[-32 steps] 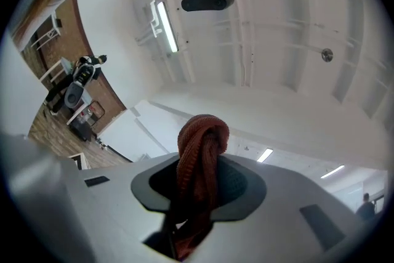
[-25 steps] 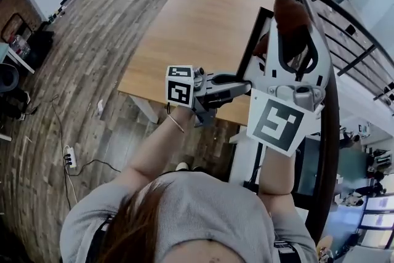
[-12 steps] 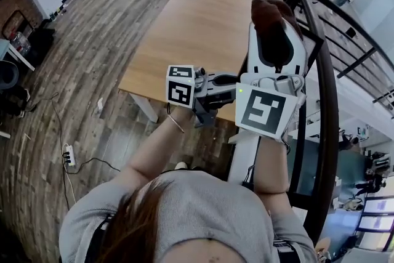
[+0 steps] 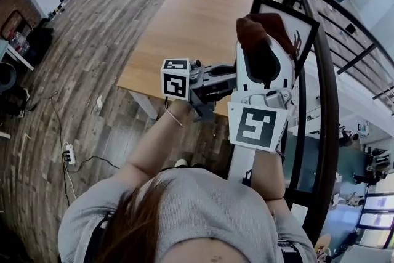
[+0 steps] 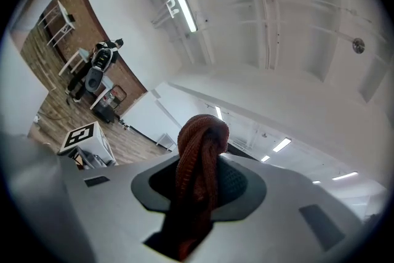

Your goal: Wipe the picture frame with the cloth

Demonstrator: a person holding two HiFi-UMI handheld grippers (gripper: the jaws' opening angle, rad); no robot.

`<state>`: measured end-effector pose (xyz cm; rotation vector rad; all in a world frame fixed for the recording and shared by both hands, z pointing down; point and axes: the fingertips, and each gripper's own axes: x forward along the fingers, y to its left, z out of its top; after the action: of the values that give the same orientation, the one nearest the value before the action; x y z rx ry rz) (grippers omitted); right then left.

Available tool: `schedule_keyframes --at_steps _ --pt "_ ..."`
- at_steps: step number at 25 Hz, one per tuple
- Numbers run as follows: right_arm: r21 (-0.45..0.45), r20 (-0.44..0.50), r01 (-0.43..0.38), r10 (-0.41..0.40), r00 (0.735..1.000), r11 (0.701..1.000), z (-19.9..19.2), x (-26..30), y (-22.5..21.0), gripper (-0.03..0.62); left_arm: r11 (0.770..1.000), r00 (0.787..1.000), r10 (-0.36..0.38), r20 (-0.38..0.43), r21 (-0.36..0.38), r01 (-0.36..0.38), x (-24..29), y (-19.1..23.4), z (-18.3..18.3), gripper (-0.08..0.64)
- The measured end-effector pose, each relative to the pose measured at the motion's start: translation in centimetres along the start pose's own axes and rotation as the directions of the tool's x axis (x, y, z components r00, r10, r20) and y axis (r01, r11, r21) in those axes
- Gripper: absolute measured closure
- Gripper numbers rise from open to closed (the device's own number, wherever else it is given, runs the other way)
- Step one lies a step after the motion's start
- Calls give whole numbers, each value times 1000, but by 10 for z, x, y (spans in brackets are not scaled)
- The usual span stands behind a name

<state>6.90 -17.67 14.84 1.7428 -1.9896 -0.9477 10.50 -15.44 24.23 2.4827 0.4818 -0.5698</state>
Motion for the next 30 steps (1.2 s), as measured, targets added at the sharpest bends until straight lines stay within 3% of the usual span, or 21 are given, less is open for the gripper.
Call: schedule_keyframes --at_steps 19,21,25,28,30 --pt "199 -86 -181 201 976 963 -27 -17 45 459 999 999 39 33 -13 -38 -13 10 2 505" --pt "208 -32 -162 172 985 965 -18 -17 41 459 999 998 44 37 -21 -44 -17 10 2 505" --pt "330 62 -61 43 997 942 10 -23 7 459 999 998 40 50 -37 -39 -27 6 1 506" --pt "209 66 52 -67 996 977 24 -28 -34 459 998 997 40 67 -43 -37 -32 4 0 505" --pt "111 76 147 -156 985 983 31 -27 -63 459 998 997 52 60 -38 -49 -33 6 -2 505"
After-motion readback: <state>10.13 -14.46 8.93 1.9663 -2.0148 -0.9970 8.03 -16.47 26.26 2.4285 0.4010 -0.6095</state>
